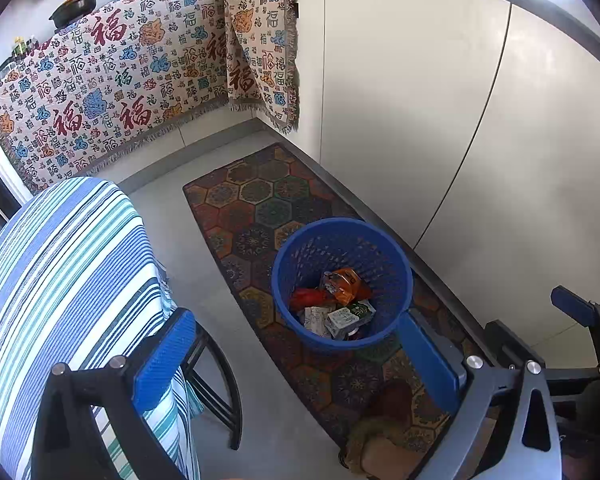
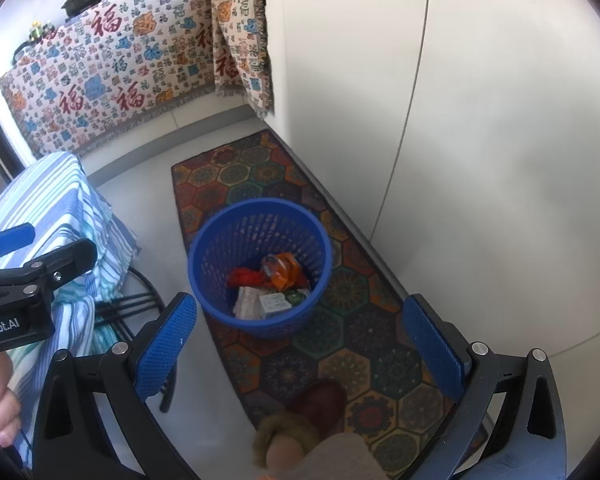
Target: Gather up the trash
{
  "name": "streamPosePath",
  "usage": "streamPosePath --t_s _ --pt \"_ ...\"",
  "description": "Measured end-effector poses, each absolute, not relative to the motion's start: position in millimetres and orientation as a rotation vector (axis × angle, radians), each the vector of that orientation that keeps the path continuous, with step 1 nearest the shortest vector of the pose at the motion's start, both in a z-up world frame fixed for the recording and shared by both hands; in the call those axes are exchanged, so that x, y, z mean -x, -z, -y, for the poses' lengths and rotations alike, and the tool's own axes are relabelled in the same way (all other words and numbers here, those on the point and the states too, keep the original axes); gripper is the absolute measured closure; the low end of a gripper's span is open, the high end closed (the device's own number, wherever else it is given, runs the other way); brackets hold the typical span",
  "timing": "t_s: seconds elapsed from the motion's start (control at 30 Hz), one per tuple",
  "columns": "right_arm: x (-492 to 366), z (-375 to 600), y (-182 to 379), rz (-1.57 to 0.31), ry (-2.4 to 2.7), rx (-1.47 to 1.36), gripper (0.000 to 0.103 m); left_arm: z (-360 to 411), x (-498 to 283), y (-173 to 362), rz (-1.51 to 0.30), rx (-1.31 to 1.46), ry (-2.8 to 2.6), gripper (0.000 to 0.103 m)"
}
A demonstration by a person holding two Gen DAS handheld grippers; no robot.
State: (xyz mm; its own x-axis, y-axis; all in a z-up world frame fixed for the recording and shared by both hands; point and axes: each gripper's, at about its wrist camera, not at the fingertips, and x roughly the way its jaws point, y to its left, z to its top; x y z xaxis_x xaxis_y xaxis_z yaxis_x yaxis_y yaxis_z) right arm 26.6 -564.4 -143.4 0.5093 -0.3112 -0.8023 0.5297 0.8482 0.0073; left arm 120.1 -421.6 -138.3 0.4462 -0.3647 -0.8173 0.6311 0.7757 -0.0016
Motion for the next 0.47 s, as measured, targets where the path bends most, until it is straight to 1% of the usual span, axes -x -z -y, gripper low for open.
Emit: streamPosePath --t_s 0.3,0.47 --pt "-25.2 564.6 144.5 -0.909 0.523 -0.274 0.0 419.7 -118.5 140.1 -0.924 -0.314 0.645 0.0" --pt "-25.2 564.9 144.9 -0.911 0.526 -0.281 0.0 418.4 -114.7 138.8 -0.895 -0.327 0.642 0.0"
